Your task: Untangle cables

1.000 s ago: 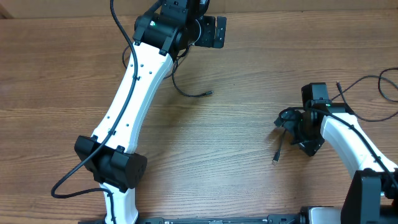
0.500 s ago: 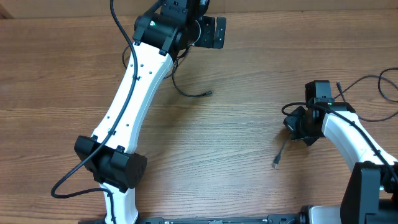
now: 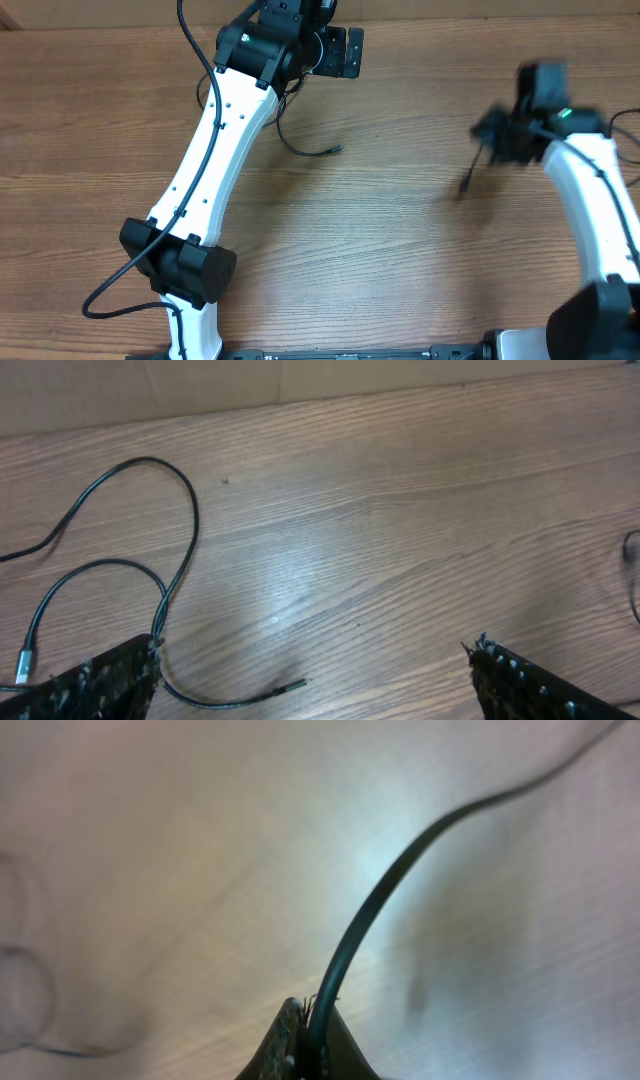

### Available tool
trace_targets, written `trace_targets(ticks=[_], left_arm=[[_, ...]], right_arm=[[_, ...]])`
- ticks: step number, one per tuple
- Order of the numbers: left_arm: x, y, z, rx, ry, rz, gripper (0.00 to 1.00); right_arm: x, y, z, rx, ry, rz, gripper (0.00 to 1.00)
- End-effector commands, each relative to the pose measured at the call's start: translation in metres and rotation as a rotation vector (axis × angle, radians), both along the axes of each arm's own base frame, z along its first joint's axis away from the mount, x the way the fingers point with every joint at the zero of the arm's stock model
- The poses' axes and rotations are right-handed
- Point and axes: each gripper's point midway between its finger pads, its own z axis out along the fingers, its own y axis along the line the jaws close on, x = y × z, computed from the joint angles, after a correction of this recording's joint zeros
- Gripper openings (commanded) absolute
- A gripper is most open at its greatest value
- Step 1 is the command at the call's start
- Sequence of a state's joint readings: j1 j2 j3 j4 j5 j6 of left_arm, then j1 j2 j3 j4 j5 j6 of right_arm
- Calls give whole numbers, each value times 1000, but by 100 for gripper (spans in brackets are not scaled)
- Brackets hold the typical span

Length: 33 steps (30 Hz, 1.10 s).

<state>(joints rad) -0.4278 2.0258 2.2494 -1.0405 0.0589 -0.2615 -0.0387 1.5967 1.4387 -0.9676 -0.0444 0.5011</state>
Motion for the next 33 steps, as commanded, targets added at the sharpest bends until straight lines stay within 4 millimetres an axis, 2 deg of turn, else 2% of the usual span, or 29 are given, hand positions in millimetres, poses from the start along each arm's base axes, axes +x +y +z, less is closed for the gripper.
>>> trace_targets(ticks=[1, 3, 4, 5, 7, 10, 11, 13, 14, 16, 19, 20, 24, 28, 31, 32, 33], left_arm=[[3, 1, -6, 15, 3, -2, 100], [3, 1, -5, 15, 3, -2, 100], [3, 1, -6, 15, 3, -2, 100], [3, 1, -6, 15, 3, -2, 99], [3, 1, -6, 15, 3, -2, 100], [3, 1, -5, 15, 3, -2, 100], [3, 1, -5, 15, 3, -2, 100], [3, 1, -5, 15, 3, -2, 100], [3, 1, -6, 15, 3, -2, 100], [3, 1, -5, 15, 3, -2, 100], [3, 1, -5, 15, 3, -2, 100], [3, 1, -6, 15, 3, -2, 100], [3, 1, -6, 16, 5, -2, 100], [3, 1, -6, 16, 5, -2, 100], [3, 1, -6, 16, 4, -2, 99], [3, 1, -6, 16, 4, -2, 100], [3, 1, -6, 16, 4, -2, 100]], right_arm=[[39, -12, 153, -133, -379, 54, 4], [44, -20, 231, -181, -579, 8, 4], [43, -23, 256, -194, -646, -8, 4], [40, -26, 291, -213, -741, -32, 4], [35, -26, 338, -250, -878, -26, 4], [27, -26, 394, -298, -1062, -24, 4], [26, -26, 406, -316, -1108, -22, 4], [28, -30, 415, -334, -1143, -43, 4], [29, -33, 416, -344, -1148, -63, 4], [45, -49, 406, -403, -1118, -134, 4], [72, -67, 378, -514, -1029, -176, 4], [84, -79, 362, -573, -970, -217, 4], [113, -119, 308, -762, -772, -319, 4], [135, -159, 258, -783, -654, -377, 4], [143, -188, 228, -774, -596, -425, 4], [146, -205, 210, -766, -558, -450, 4], [146, -211, 202, -764, -542, -459, 4]])
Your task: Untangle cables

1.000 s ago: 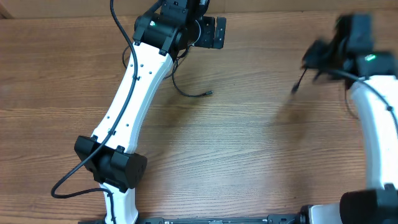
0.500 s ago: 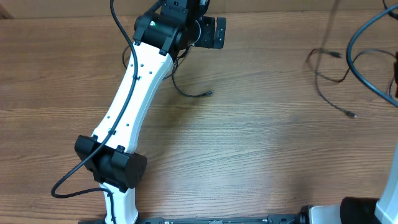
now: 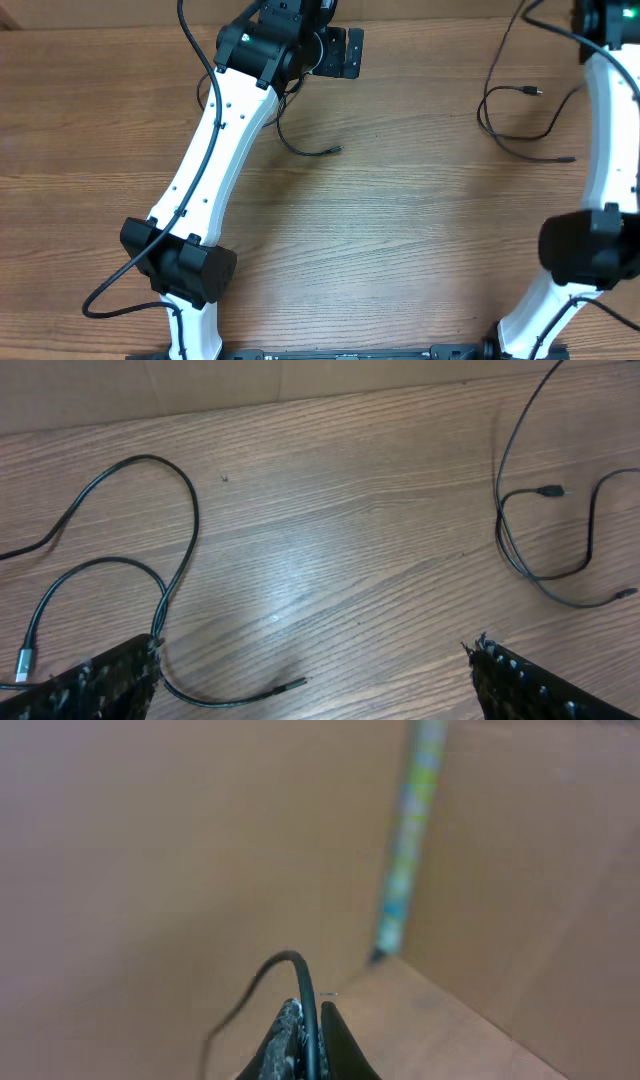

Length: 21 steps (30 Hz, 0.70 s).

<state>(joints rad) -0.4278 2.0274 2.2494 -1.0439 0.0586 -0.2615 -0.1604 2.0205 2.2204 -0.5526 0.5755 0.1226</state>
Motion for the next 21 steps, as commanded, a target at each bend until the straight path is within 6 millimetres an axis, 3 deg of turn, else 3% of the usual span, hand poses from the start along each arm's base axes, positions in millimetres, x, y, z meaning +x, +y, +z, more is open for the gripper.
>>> trace_targets(ticks=[1, 4, 5, 7, 16, 17, 18, 20, 21], left_arm=[[3, 1, -4, 14, -1, -2, 100], [5, 0, -3, 11, -7, -2, 100], [7, -1, -1, 6, -18, -1, 100], [8, -1, 1, 1, -27, -2, 100], [13, -4, 6, -38, -39, 29, 100], [13, -4, 6, -37, -39, 29, 100], [13, -4, 6, -38, -39, 29, 100], [13, -4, 6, -38, -39, 29, 100], [13, -4, 6, -38, -38, 30, 99]], right_arm=[[-8, -50, -27, 35, 20, -133, 4], [-9, -82, -72, 66, 117, -176, 4], [-15, -102, -102, 85, 189, -213, 4], [-20, -115, -122, 100, 236, -233, 4], [-19, -124, -181, 270, 297, -179, 4], [-19, -123, -184, 278, 305, -172, 9], [-19, -122, -189, 285, 317, -169, 21], [-21, -118, -196, 301, 345, -158, 73], [-21, -115, -198, 307, 353, -151, 84]])
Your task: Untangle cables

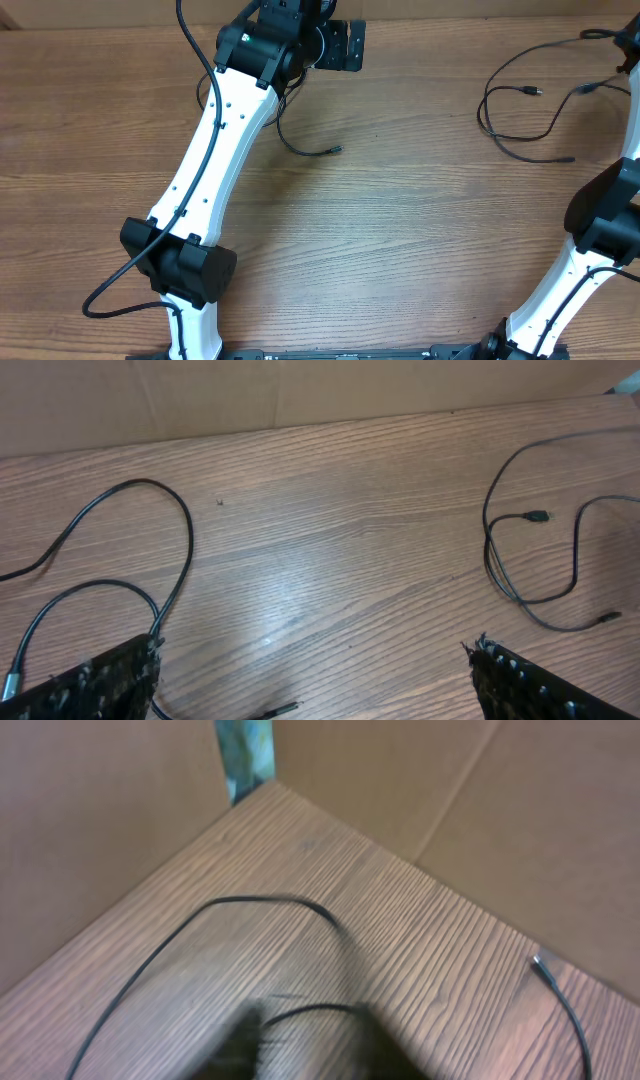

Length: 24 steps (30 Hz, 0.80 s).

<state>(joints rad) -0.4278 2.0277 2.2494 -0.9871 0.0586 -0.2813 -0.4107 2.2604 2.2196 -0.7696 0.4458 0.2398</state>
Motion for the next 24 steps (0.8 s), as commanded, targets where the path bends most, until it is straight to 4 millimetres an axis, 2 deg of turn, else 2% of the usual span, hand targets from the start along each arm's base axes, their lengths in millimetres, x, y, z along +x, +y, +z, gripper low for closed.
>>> trace_targets(ticks=[1, 2, 6, 8, 9, 13, 15, 21, 24], left_arm=[[4, 1, -4, -4, 7, 16, 100], [4, 0, -4, -4, 6, 15, 100], [4, 1, -4, -3, 6, 16, 100], [4, 1, -4, -3, 7, 16, 99], [3, 1, -4, -3, 8, 16, 99], [3, 1, -5, -2, 10, 16, 100], [2, 1, -6, 1, 17, 16, 100], [-6, 5, -14, 22, 61, 15, 100], [-8, 5, -17, 30, 72, 12, 100]], right_arm=[[6, 15, -14, 62, 13, 41, 95], [6, 21, -16, 75, 23, 55, 100], [5, 53, -8, 125, 45, 119, 100], [-7, 77, -5, 227, 40, 98, 100], [-11, 83, -6, 265, 39, 83, 100], [-41, 133, -34, 591, 106, 30, 100], [-57, 143, -44, 655, 165, -8, 100], [-96, 157, -55, 729, 308, -101, 100], [-117, 168, -69, 797, 379, -184, 100]])
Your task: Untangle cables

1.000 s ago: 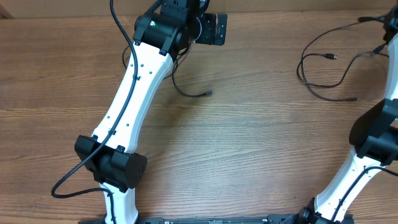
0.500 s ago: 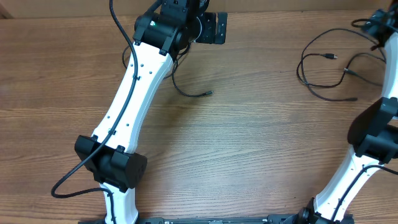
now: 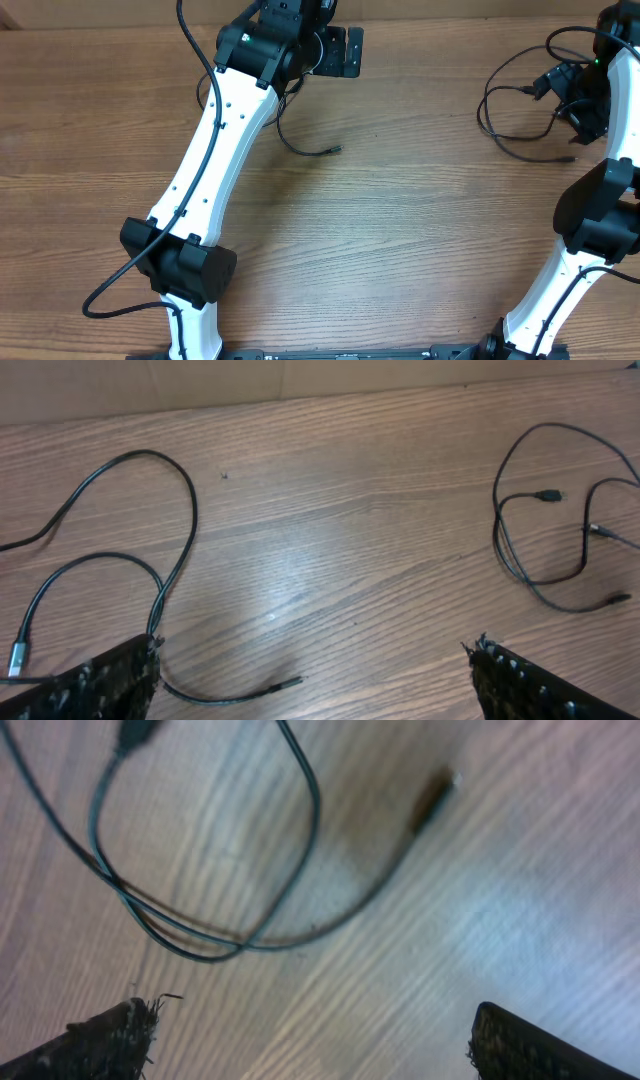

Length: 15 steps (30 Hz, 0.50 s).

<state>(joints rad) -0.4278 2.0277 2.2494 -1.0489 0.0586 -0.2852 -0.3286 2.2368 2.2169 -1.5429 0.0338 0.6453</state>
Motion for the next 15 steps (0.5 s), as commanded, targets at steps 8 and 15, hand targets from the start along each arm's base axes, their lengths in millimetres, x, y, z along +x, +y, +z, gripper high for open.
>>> trace_targets(ticks=[8, 15], left_arm=[[-2, 3, -9, 53, 11, -38, 98], [-2, 2, -9, 51, 13, -45, 100]], right_arm=[[-59, 16, 6, -85, 149, -12, 94], [-105, 39, 45, -111, -62, -52, 100]])
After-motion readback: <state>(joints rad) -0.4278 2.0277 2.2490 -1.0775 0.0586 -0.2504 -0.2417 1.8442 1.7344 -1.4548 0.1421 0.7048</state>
